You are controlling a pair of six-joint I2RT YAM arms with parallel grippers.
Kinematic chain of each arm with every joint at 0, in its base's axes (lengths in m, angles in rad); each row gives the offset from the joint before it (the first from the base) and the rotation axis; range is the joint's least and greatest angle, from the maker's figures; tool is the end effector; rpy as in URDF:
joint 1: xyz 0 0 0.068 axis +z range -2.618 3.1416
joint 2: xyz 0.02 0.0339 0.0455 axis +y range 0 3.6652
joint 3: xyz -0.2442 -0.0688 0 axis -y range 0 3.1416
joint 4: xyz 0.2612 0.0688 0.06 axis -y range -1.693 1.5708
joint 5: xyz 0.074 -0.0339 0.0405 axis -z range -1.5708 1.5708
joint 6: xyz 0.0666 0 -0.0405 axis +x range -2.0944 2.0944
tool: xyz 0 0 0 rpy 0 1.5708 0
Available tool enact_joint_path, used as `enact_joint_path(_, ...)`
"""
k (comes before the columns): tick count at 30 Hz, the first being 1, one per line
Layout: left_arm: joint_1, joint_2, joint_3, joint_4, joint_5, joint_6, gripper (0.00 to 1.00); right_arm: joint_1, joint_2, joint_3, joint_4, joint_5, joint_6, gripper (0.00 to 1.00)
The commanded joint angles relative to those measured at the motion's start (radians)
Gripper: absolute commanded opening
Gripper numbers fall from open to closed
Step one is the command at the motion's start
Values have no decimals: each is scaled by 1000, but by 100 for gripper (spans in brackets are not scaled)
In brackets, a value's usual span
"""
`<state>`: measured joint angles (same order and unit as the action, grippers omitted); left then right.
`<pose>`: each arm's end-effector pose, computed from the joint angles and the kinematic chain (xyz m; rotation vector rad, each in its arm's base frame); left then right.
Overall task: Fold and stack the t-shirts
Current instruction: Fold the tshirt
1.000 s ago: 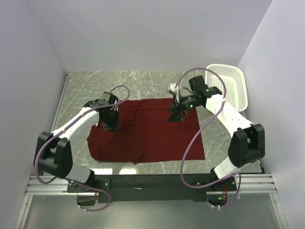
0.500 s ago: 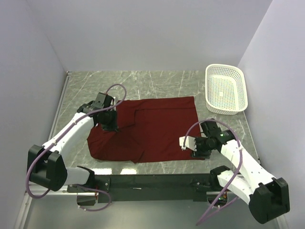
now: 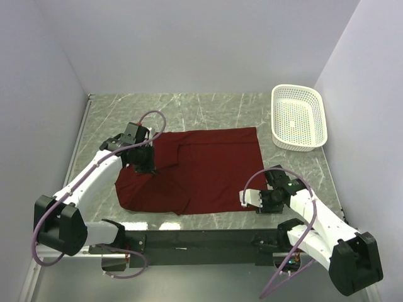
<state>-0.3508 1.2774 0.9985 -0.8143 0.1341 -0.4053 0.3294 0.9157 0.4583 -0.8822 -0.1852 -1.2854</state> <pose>0.2612 -0.1050 0.2087 -0.0296 2.7170 -0.4137 0.1512 0.0647 0.1099 -2.0809 1.9488 0.0828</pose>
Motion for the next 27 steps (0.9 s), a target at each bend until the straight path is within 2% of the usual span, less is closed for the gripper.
enact_joint_path(1,-2,-30,2,4,9,8,1,0,11,-15,38,15,-20,47)
enact_joint_path(10,-2,-36,-1,7,13,5,1,13,71,-27,77,3,-20,44)
enact_joint_path(17,-4,-44,3,0,6,8,1,17,78,-4,59,-20,0,27)
enact_joint_path(27,-4,-88,66,-26,-33,5,1,16,28,111,-49,-88,20,20)
